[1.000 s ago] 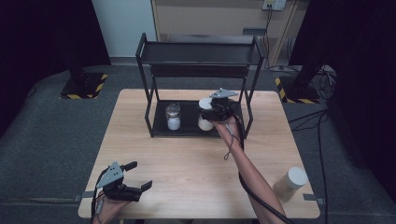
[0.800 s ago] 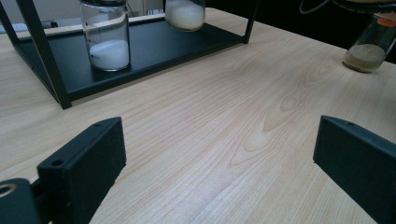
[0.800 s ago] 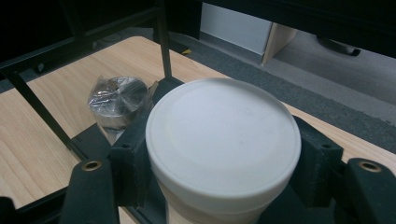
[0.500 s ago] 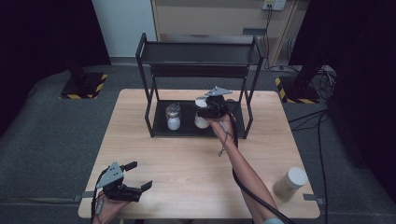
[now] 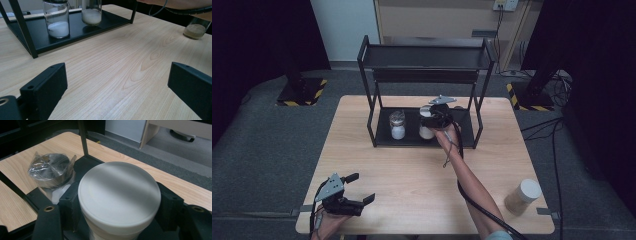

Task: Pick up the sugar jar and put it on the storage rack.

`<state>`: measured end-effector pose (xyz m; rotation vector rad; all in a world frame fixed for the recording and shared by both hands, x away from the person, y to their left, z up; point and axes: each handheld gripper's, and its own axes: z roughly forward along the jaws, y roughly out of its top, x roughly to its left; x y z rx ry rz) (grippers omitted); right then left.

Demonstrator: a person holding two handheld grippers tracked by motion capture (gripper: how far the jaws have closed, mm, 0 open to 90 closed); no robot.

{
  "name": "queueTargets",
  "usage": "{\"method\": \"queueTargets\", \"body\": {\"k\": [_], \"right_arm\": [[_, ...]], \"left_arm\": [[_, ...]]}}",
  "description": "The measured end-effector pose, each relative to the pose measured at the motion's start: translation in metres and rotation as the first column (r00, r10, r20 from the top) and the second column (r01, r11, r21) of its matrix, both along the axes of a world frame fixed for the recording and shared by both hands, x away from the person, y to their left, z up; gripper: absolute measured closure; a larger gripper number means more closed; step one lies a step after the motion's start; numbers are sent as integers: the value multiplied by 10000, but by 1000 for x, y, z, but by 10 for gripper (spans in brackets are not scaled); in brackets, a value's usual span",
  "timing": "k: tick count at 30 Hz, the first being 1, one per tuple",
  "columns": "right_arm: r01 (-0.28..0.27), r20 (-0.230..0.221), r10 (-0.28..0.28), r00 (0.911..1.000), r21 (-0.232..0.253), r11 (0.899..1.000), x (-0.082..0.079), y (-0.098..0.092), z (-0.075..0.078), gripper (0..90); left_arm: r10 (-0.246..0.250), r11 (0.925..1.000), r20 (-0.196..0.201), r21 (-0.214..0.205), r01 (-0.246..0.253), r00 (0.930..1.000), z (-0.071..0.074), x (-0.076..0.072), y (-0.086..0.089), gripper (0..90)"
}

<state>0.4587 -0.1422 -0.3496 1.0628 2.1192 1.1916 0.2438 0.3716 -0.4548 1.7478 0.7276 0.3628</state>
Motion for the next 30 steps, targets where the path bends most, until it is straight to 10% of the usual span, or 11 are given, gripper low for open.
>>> {"method": "queueTargets", "body": {"k": [30], "right_arm": [[-72,-16,72,10000,150,9999,3,5,-11,332]], "left_arm": [[-20,10000,25,6,20,10000,0,0,0,14]]}}
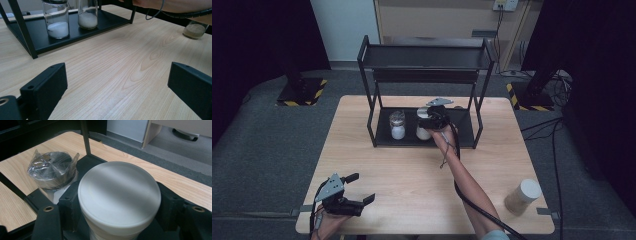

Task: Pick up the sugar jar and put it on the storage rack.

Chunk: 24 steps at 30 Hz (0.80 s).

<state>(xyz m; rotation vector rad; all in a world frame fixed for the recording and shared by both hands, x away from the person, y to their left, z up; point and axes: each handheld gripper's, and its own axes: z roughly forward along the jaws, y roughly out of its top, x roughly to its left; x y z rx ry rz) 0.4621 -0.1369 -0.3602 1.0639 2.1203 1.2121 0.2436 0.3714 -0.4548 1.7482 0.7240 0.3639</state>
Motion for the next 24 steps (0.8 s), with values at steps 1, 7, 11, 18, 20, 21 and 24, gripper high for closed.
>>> {"method": "queueTargets", "body": {"k": [1,7,11,18,20,21,24], "right_arm": [[-22,-8,22,10000,46,10000,0,-1,0,328],[108,10,-108,9999,283,9995,-1,-4,4,194],[136,182,-143,9997,374,9992,-5,-8,11,127],[-247,373,237,9990,261,9994,-16,-14,30,109],[-374,447,368,9983,126,9992,-21,-15,38,108],[-481,495,475,9976,118,9988,-23,-16,42,108],[-796,640,785,9949,141,9967,-36,-23,58,104]], "left_arm": [[-2,10000,3,0,2,10000,0,0,0,14],[-1,10000,15,-3,1,10000,0,0,0,14],[-10,10000,16,-6,10,10000,0,0,0,14],[-29,10000,24,39,29,10000,0,0,-1,14],[-29,10000,11,19,29,10000,0,0,0,14],[-24,10000,13,8,24,10000,0,0,0,14],[-32,10000,4,3,32,10000,0,0,0,13]]}}
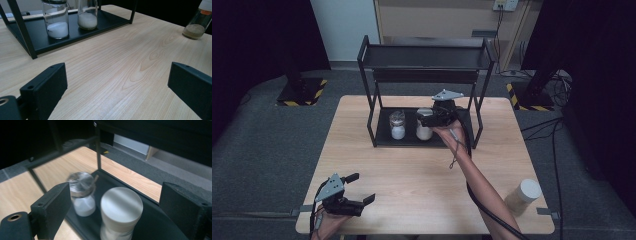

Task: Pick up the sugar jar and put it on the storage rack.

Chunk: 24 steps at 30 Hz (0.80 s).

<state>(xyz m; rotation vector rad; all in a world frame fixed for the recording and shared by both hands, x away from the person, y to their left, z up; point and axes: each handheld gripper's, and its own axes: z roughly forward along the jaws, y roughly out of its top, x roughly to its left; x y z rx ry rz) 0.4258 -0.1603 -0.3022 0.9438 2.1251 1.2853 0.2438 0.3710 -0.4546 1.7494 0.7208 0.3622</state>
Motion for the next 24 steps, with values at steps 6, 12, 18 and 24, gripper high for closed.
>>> {"method": "queueTargets", "body": {"k": [6,12,18,24], "right_arm": [[-437,171,441,9989,-197,9988,-18,-9,26,97],[-663,232,666,9975,-147,9977,-33,-23,45,95],[-706,315,715,9969,-296,9971,-48,-38,62,92],[-654,379,667,9971,-335,9973,-63,-54,73,91]], "left_arm": [[-1,10000,-2,14,1,10000,0,0,0,13],[-2,10000,-10,-1,2,10000,0,0,0,13],[-25,10000,-21,3,25,10000,0,0,0,13],[-34,10000,-31,2,34,10000,0,0,0,14]]}}
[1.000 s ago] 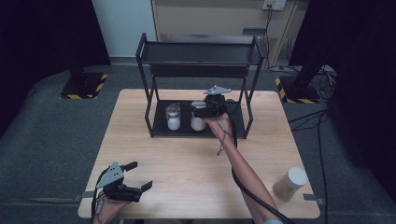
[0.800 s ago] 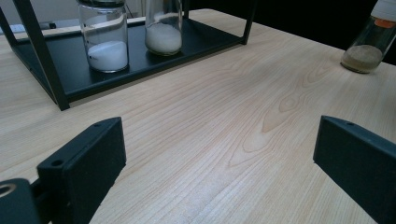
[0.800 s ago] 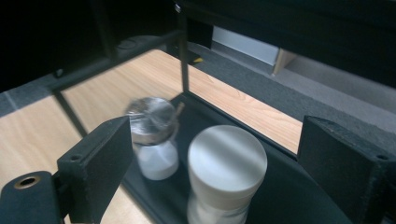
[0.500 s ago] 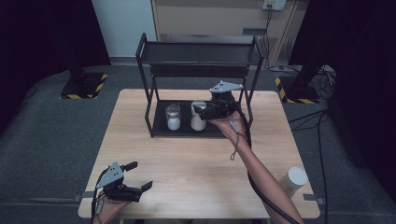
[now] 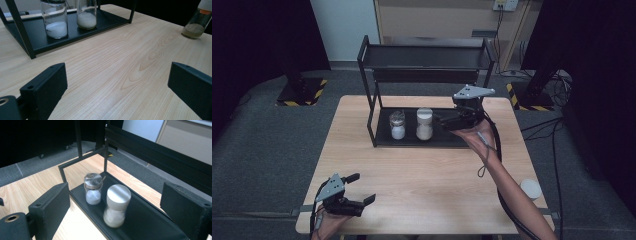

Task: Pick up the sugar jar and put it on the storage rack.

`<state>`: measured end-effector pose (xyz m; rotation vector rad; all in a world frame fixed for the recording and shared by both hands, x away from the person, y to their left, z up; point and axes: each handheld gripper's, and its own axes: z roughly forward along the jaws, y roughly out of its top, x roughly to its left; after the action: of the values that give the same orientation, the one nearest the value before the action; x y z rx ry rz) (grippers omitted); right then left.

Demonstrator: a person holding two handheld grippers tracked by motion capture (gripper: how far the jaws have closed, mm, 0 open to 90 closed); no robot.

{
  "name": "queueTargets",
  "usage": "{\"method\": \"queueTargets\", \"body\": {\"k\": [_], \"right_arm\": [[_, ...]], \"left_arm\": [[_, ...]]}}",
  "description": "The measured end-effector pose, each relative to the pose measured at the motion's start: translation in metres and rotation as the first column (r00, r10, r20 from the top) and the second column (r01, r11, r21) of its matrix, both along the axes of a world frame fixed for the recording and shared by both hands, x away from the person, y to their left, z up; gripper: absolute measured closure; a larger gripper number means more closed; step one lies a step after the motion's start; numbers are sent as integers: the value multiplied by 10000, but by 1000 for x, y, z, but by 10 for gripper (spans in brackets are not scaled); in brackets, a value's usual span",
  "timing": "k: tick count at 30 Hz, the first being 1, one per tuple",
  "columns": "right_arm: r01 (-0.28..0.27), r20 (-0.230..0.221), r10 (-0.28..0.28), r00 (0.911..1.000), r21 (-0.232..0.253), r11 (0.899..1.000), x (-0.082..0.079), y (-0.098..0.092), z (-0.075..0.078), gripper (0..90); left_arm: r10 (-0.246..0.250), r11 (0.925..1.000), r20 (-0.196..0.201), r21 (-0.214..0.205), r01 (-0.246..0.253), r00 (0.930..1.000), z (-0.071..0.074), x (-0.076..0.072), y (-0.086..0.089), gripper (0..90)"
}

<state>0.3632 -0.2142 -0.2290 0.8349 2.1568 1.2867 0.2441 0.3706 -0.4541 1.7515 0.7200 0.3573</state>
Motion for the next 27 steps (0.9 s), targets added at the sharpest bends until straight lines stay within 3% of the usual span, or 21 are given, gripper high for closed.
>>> {"method": "queueTargets", "body": {"k": [5,15,27], "right_arm": [[19,-110,-17,9999,178,9998,-11,-16,4,91],[143,164,-146,9998,180,9997,-40,-43,12,89],[500,301,-517,9982,531,9973,-81,-81,1,79]], "left_arm": [[4,10000,-12,17,-4,10000,0,0,0,14],[81,9999,-30,-73,-81,10000,-1,-1,1,14],[111,9999,-71,-109,-112,9999,-1,-1,1,14]]}}
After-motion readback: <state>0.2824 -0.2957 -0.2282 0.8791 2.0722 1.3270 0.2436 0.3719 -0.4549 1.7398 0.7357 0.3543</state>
